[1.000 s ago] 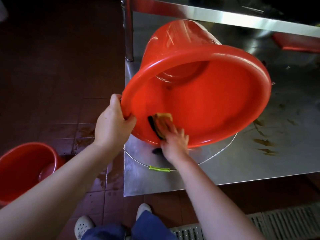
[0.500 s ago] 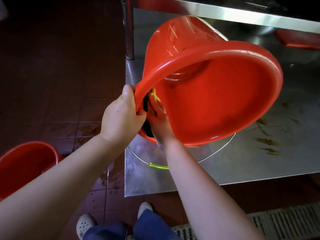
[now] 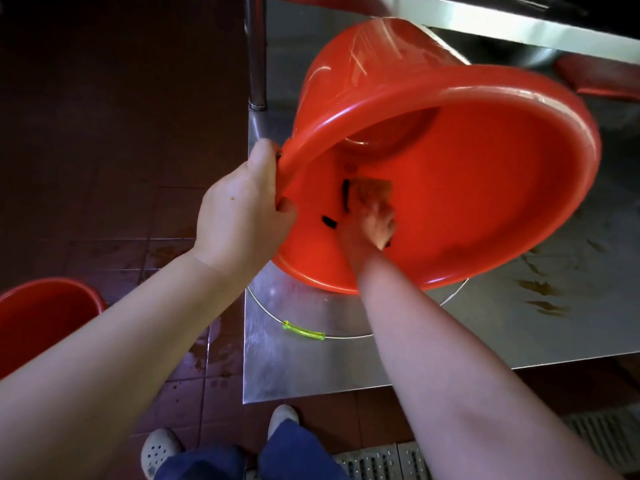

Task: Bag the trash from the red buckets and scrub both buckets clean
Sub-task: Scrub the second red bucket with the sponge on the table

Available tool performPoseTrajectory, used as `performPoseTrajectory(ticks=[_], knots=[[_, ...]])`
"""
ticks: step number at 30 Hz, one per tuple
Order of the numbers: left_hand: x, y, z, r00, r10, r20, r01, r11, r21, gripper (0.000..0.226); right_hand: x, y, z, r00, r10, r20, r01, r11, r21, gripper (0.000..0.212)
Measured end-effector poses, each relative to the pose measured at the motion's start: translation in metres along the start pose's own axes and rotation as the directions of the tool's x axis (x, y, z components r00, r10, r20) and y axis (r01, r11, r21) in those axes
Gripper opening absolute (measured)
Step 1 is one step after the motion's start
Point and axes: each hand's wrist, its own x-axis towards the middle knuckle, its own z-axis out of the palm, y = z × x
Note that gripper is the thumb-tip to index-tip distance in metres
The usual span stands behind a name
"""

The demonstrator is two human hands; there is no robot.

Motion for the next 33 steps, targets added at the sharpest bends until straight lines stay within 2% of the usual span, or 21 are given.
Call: performPoseTrajectory(ticks=[2,4,6,8,9,11,12,14,17,19,21,22,24,26,28,29,31,33], knots=[[0.001,-0.001,0.001,1.000,0.024,-0.004,-0.024,1.000,0.006,0.032,0.003,-0.028,0.003,0.986,-0.072,0.150,0.037,0.975,0.221,0.070],[0.002,-0.004,0.001,0.999,0.031,-0.013,-0.031,0.999,0.018,0.031,0.008,-0.036,0.006,0.971,-0.190,0.146,0.129,0.928,0.348,0.057],[0.002,-0.006,0.000,0.999,0.029,-0.014,-0.029,0.999,0.037,0.031,0.013,-0.020,0.009,0.940,-0.337,0.061,0.313,0.918,0.243,0.060],[0.003,-0.005,-0.001,1.000,0.011,-0.002,-0.011,0.999,0.050,0.031,0.028,0.007,0.008,0.875,-0.484,-0.010,0.484,0.875,-0.019,0.070],[0.003,-0.004,-0.001,1.000,0.003,0.001,-0.003,0.999,0.049,0.031,0.039,0.020,0.004,0.867,-0.498,-0.017,0.487,0.854,-0.182,0.069],[0.003,-0.002,-0.002,1.000,-0.002,-0.005,0.003,0.999,0.044,0.029,0.064,0.036,-0.012,0.909,-0.412,-0.066,0.352,0.842,-0.408,0.058],[0.003,-0.001,-0.001,1.000,0.000,-0.012,0.000,0.999,0.043,0.030,0.073,0.039,-0.022,0.928,-0.356,-0.113,0.274,0.855,-0.440,0.054],[0.005,0.000,0.000,1.000,0.019,-0.023,-0.018,0.999,0.043,0.034,0.083,0.040,-0.031,0.947,-0.240,-0.212,0.141,0.907,-0.397,0.050],[0.010,0.002,0.001,0.995,0.101,-0.018,-0.099,0.993,0.064,0.036,0.084,0.021,-0.014,0.973,-0.001,-0.231,-0.047,0.979,-0.201,0.047],[0.014,0.006,0.002,0.985,0.173,-0.012,-0.171,0.980,0.101,0.036,0.077,-0.006,0.002,0.982,0.126,-0.141,-0.129,0.992,-0.006,0.052],[0.017,0.009,0.002,0.980,0.200,-0.006,-0.198,0.972,0.127,0.036,0.072,-0.035,0.010,0.994,0.085,0.072,-0.102,0.949,0.297,0.068],[0.017,0.009,0.001,0.980,0.198,-0.006,-0.196,0.972,0.130,0.036,0.066,-0.048,0.009,0.989,0.022,0.149,-0.094,0.864,0.494,0.075],[0.018,0.008,0.000,0.983,0.184,-0.005,-0.182,0.975,0.132,0.034,0.049,-0.062,0.008,0.988,-0.088,0.129,-0.036,0.671,0.740,0.080],[0.018,0.007,-0.001,0.984,0.177,-0.002,-0.175,0.974,0.143,0.035,0.014,-0.055,0.008,0.978,-0.201,0.055,0.084,0.618,0.781,0.065],[0.018,0.008,-0.001,0.984,0.178,0.010,-0.178,0.971,0.157,0.037,-0.024,-0.027,0.013,0.932,-0.362,-0.014,0.278,0.689,0.669,0.058],[0.018,0.008,-0.002,0.985,0.174,0.018,-0.175,0.972,0.159,0.036,-0.039,-0.006,0.017,0.904,-0.427,-0.015,0.368,0.759,0.537,0.060],[0.015,0.008,-0.004,0.988,0.155,0.028,-0.157,0.976,0.152,0.034,-0.060,0.041,0.011,0.855,-0.519,0.000,0.514,0.846,0.143,0.069],[0.013,0.009,-0.005,0.991,0.134,0.020,-0.135,0.980,0.144,0.032,-0.057,0.083,-0.008,0.832,-0.555,-0.001,0.539,0.809,-0.234,0.072]])
